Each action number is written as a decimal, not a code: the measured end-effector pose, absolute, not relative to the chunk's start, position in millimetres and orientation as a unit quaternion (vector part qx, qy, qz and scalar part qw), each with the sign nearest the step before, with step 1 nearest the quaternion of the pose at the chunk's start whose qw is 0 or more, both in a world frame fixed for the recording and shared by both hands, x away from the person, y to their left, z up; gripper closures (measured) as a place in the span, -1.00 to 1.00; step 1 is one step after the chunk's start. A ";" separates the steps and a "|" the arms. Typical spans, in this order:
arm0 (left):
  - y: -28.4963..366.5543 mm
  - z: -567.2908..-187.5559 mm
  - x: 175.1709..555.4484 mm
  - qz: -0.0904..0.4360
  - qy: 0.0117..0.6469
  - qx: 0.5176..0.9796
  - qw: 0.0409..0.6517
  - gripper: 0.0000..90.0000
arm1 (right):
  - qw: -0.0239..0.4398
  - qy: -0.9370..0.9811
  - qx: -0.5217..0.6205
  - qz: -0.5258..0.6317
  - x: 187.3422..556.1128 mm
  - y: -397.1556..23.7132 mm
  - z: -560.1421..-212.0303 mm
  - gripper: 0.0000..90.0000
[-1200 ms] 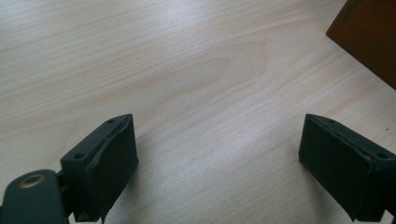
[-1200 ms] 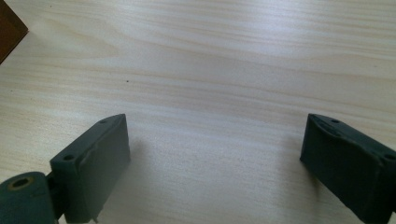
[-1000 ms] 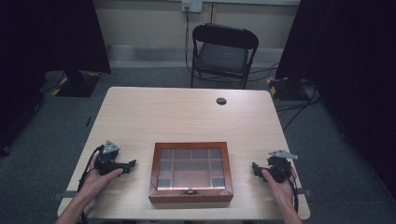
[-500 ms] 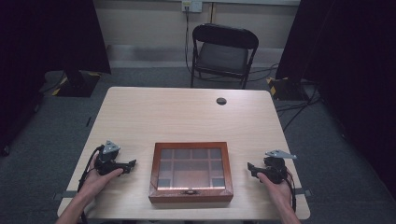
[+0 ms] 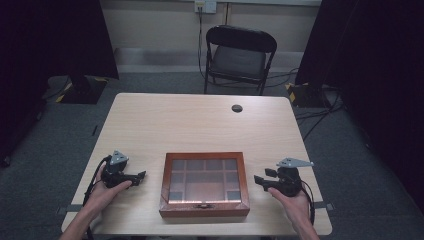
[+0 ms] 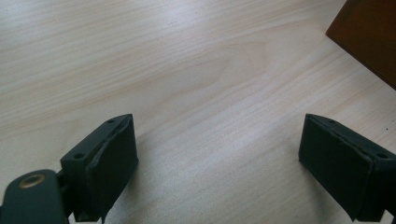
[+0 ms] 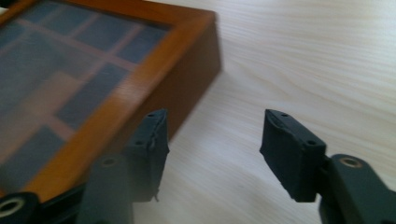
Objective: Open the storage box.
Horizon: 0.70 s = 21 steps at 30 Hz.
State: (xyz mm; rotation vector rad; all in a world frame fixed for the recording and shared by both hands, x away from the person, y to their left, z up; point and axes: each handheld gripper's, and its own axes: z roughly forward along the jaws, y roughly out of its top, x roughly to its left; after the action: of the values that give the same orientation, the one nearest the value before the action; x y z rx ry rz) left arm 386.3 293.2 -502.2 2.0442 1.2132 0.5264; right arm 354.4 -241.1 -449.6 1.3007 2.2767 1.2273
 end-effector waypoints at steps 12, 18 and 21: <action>293.1 -502.2 386.3 0.203 0.468 0.788 0.346 -0.76 | 0.077 0.810 0.356 0.460 338.3 -192.8 -427.0 0.14; 293.1 -502.2 386.2 0.203 0.468 0.787 0.346 -0.76 | 0.050 0.824 0.328 0.460 341.1 -174.8 -425.9 0.27; 293.1 -502.2 386.2 0.203 0.468 0.788 0.346 -0.76 | 0.038 0.830 0.309 0.464 341.4 -164.8 -424.2 0.37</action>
State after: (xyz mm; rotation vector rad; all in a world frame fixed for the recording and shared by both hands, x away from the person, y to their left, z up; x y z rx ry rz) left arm 386.2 293.1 -502.2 2.0436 1.2142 0.5261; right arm 341.4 -164.8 -424.2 0.9468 2.5448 1.4218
